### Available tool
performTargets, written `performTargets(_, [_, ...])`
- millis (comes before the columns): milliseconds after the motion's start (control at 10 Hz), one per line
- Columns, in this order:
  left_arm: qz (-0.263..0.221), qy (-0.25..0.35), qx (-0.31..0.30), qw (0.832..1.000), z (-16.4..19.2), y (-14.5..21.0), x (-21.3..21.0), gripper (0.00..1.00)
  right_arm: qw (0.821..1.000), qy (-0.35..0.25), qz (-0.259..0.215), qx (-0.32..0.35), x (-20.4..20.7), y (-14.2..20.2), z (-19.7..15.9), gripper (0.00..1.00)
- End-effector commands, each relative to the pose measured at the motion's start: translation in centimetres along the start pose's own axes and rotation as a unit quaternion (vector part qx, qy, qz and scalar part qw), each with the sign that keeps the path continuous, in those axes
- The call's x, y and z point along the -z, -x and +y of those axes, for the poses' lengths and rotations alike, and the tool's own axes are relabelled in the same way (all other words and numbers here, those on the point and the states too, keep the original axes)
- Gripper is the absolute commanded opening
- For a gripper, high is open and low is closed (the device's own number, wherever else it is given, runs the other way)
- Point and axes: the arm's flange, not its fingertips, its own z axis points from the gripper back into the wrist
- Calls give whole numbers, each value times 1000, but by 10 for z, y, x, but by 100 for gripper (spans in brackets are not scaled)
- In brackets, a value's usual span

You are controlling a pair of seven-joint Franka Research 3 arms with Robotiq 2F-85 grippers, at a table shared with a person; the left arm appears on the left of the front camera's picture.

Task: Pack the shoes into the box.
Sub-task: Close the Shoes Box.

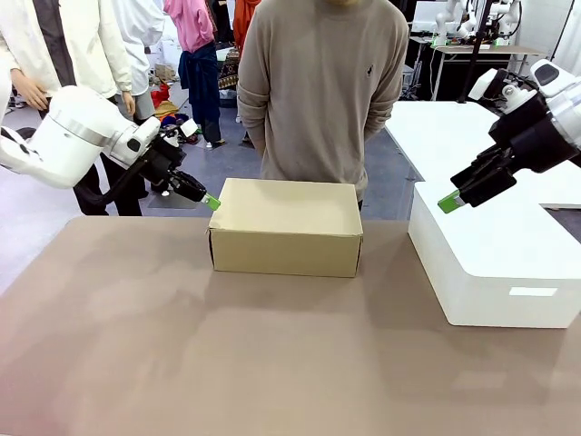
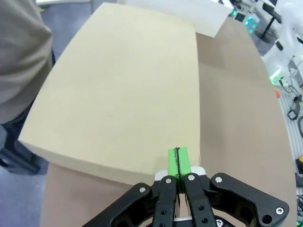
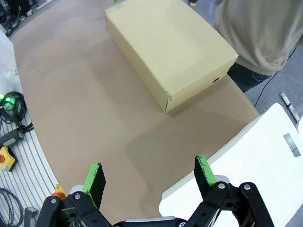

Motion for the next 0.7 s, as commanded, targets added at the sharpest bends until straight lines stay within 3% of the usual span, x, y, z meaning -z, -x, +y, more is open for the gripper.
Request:
performTargets(0, [-2,-8,-9,1000,-10,2,-11,0,1000,-5,-8,-1,1,0,-1,100])
performTargets(200, [-9,-46,-11,999,-15,1,-46,0,1000,-5,-8,-1,1,0,-1,100])
performTargets(300, [25,-22,-33,999,-11,1,-63,0,1000,-5,-8,-1,1,0,-1,100])
performTargets(400, [-6,-26,-4,1000,-3,-2,-31,0,1000,-5,-8,-1,1,0,-1,100])
performTargets(600, [-6,-26,-4,1000,-3,-2,-31,0,1000,-5,-8,-1,1,0,-1,100])
